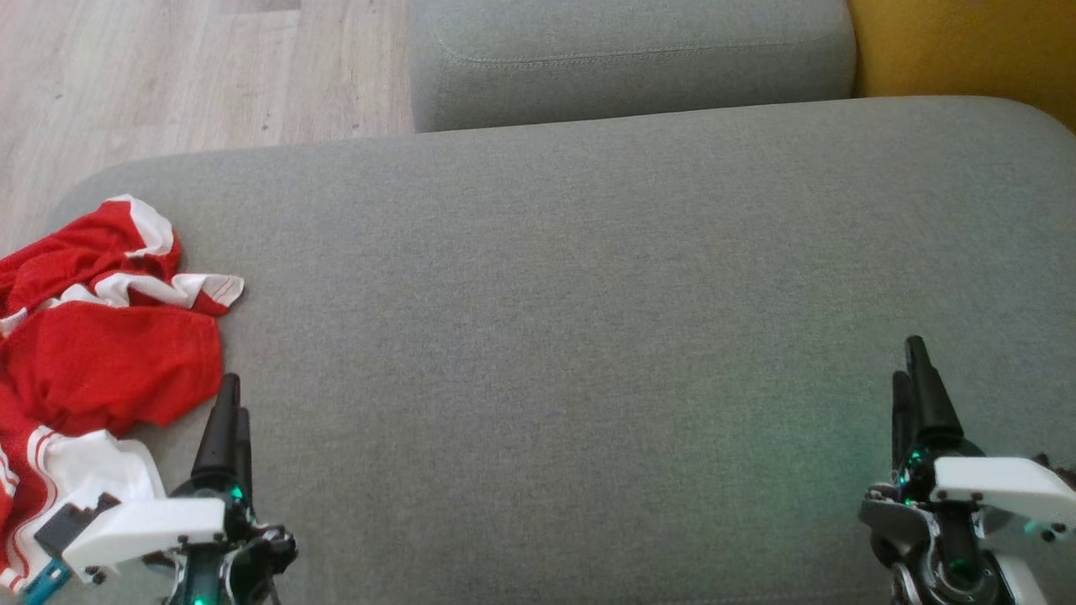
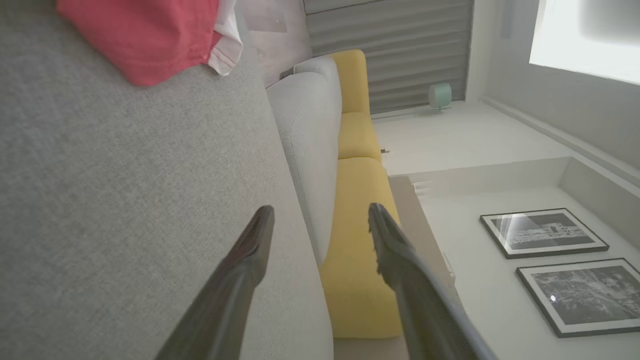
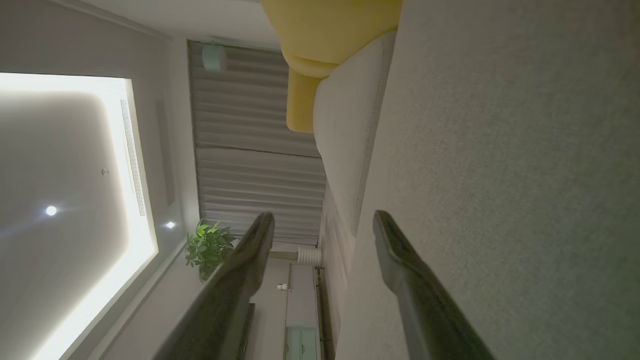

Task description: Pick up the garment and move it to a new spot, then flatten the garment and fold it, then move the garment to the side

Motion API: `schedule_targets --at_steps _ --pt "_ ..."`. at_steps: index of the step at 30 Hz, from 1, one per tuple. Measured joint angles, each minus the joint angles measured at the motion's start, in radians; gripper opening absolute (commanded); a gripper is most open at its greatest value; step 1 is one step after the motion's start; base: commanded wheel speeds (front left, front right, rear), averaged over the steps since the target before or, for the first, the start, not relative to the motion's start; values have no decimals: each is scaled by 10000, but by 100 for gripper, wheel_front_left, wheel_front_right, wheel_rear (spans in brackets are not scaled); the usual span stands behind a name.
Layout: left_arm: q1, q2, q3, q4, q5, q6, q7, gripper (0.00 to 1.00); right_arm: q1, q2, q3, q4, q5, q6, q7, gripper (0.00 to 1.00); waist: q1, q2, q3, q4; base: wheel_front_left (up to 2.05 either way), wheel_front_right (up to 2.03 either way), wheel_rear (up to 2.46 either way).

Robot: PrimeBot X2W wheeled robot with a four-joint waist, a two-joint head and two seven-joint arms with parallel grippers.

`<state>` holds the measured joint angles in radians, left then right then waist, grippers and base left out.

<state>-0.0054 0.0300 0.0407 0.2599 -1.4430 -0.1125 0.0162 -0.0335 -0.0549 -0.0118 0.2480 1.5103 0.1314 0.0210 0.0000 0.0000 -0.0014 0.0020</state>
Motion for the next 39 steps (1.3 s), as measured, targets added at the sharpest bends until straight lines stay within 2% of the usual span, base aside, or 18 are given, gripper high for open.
schedule_targets --at_steps 9,15,24,39 --pt "-1 0 -309 -339 1939 268 -196 100 -208 -173 376 -207 -1260 0 -242 100 0 0 32 -35 0 0 0" --pt "-1 8 -454 -412 3312 658 -380 100 -208 -209 476 -211 -2577 0 -414 100 0 0 45 -33 0 0 0" --pt "-10 13 -667 -403 5049 963 -644 100 -445 -399 905 -38 -4431 0 -667 100 0 0 32 -3 0 0 0" --pt "-52 50 -980 -443 7043 1348 -1032 100 -585 -504 1381 155 -6462 0 -1078 100 0 0 -2 38 0 0 0"
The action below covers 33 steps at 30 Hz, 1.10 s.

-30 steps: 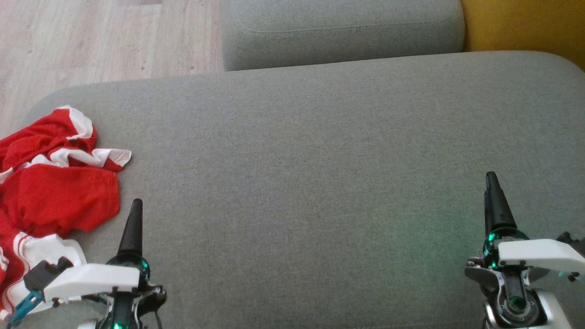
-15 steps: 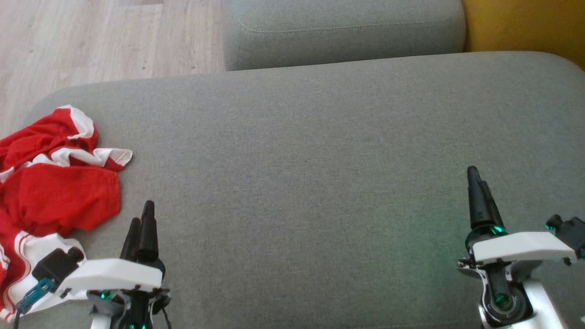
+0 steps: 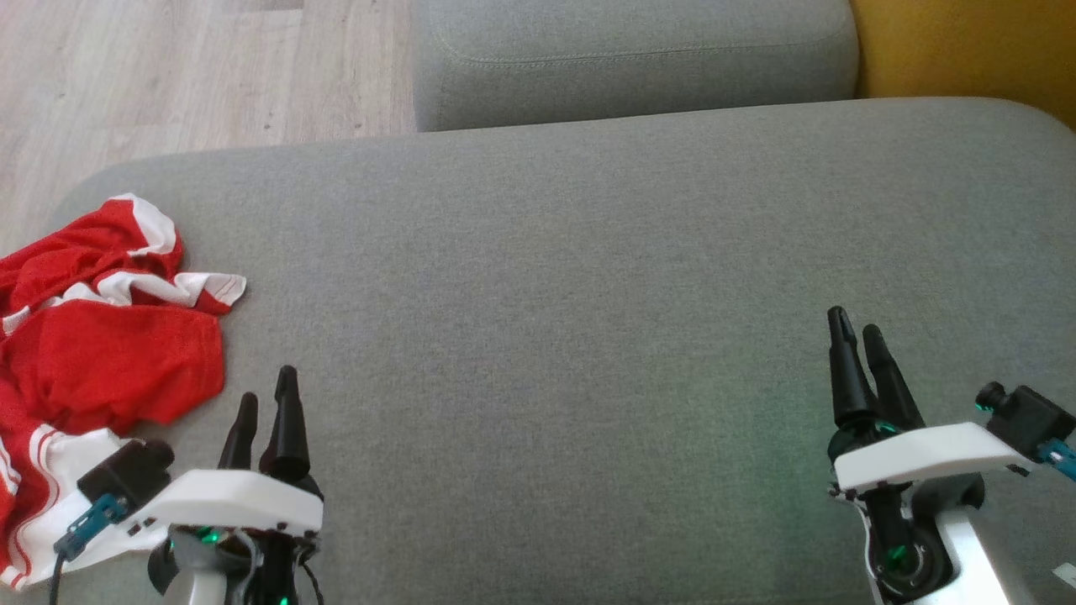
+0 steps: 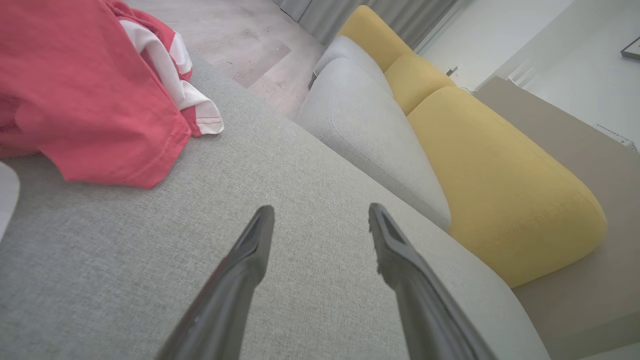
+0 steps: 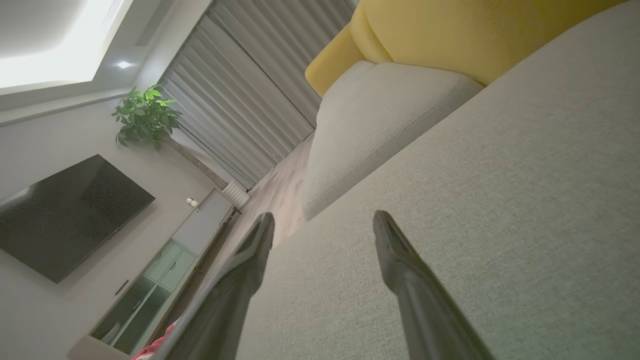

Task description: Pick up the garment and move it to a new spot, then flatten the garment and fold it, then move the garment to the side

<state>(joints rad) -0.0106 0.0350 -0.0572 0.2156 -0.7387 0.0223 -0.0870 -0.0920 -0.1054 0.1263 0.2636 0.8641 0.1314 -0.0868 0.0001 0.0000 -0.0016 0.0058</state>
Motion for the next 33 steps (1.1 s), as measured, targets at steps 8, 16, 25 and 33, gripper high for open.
schedule_targets --at_steps 8,16,25,33 --pt "-41 31 -244 -165 986 148 -253 100 -28 -25 190 56 -945 0 -203 100 0 0 -5 -6 0 0 0" --pt "-156 81 -297 -234 1956 328 -470 100 -68 -25 207 10 -1843 0 -460 100 0 0 -18 -23 0 0 0" --pt "-157 111 -456 -359 3164 499 -759 100 -238 -25 234 -77 -2995 0 -717 100 0 0 -27 -26 0 0 0" --pt "-158 127 -596 -495 4167 660 -999 100 -241 -50 374 -82 -3860 0 -961 100 0 0 -41 -39 0 0 0"
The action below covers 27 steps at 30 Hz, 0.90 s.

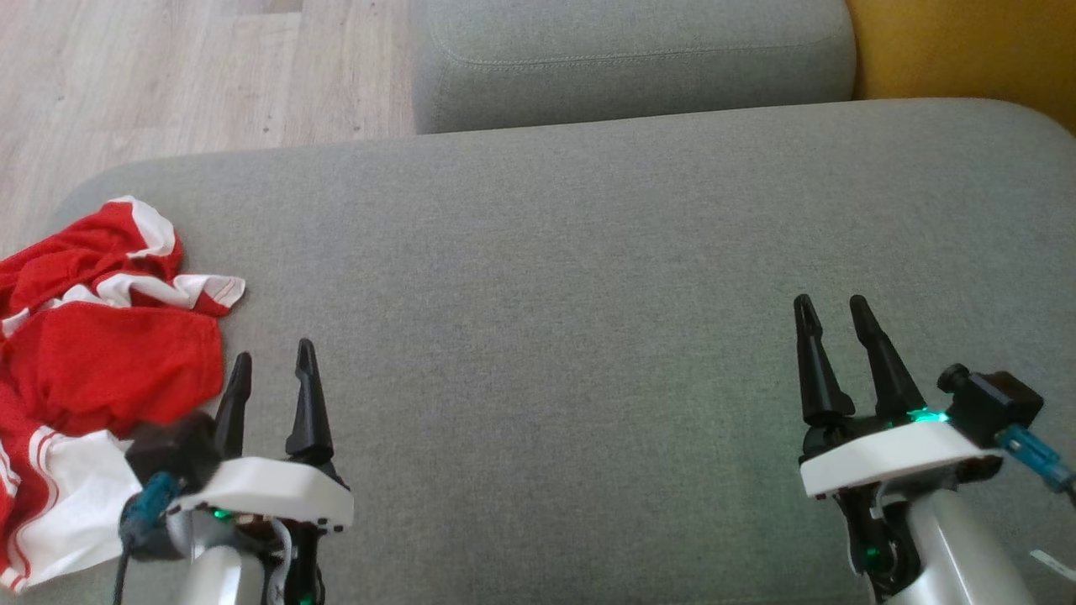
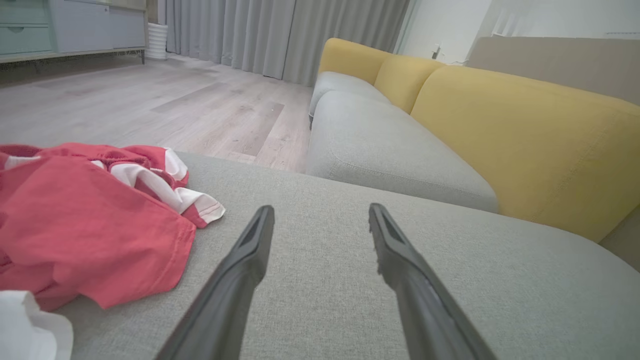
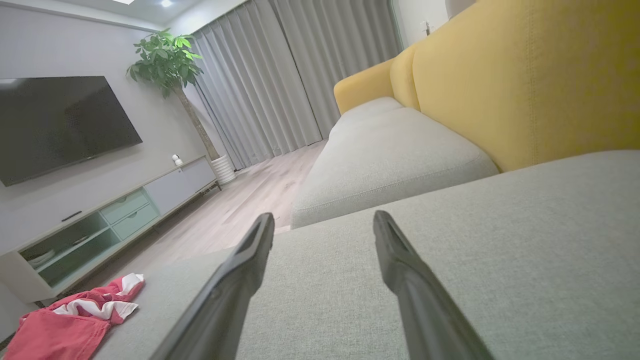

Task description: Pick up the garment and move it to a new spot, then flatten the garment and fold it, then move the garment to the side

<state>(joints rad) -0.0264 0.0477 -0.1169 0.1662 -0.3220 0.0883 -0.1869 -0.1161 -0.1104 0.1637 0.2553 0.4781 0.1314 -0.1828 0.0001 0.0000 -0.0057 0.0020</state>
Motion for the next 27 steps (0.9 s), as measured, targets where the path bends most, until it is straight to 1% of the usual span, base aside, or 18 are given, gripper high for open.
schedule_targets --at_steps 9,18,24,27 --pt "-2 4 -67 -56 1110 144 -259 100 -221 -61 234 113 -888 0 -288 100 0 0 -57 -13 0 0 0" --pt "-3 6 -169 -153 2169 280 -533 100 -234 -257 550 219 -1712 0 -525 100 0 0 -94 -20 0 0 0" --pt "-6 6 -303 -182 2738 362 -629 100 -401 -259 583 336 -2197 0 -652 100 0 0 -114 -24 0 0 0" --pt "-6 6 -297 -178 2767 364 -629 100 -418 -259 583 378 -2243 0 -652 100 0 0 -117 -21 0 0 0"
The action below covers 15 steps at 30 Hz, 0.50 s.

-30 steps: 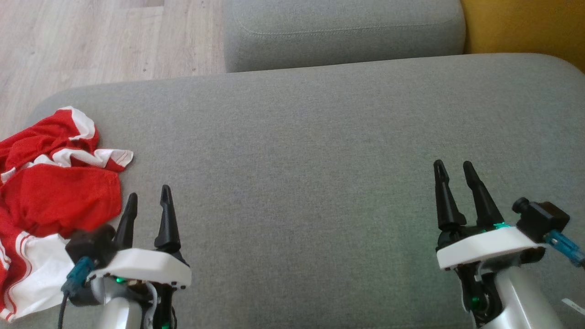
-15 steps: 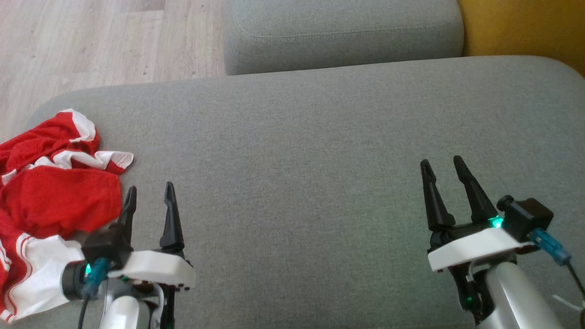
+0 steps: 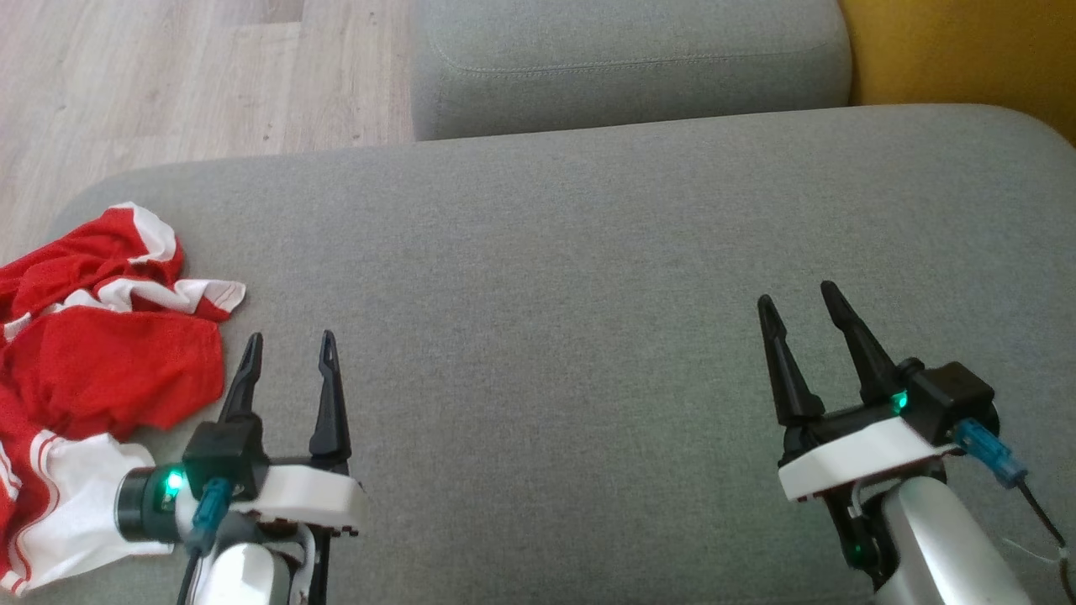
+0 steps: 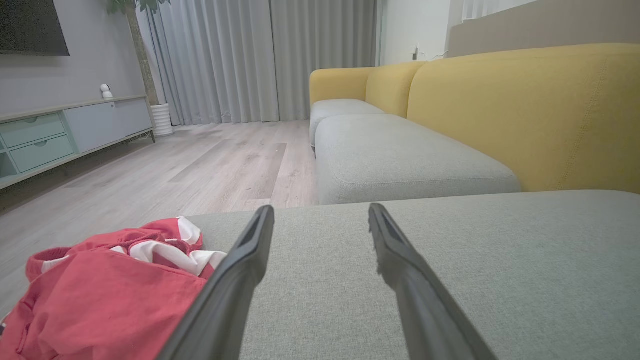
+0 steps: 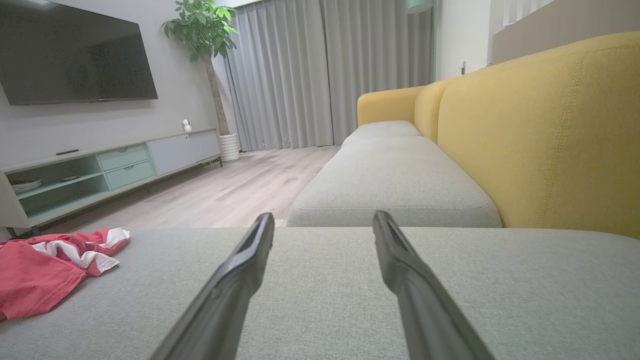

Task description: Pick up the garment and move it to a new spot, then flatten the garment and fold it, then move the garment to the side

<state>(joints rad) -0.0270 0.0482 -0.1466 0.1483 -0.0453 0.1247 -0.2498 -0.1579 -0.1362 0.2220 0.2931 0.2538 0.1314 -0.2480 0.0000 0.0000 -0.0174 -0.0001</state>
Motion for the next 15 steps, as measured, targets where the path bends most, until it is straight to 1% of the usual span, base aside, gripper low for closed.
schedule_targets --at_steps 15 --pt "0 -6 46 31 -17 2 0 100 0 4 -27 159 35 0 0 100 0 0 14 7 0 0 0"
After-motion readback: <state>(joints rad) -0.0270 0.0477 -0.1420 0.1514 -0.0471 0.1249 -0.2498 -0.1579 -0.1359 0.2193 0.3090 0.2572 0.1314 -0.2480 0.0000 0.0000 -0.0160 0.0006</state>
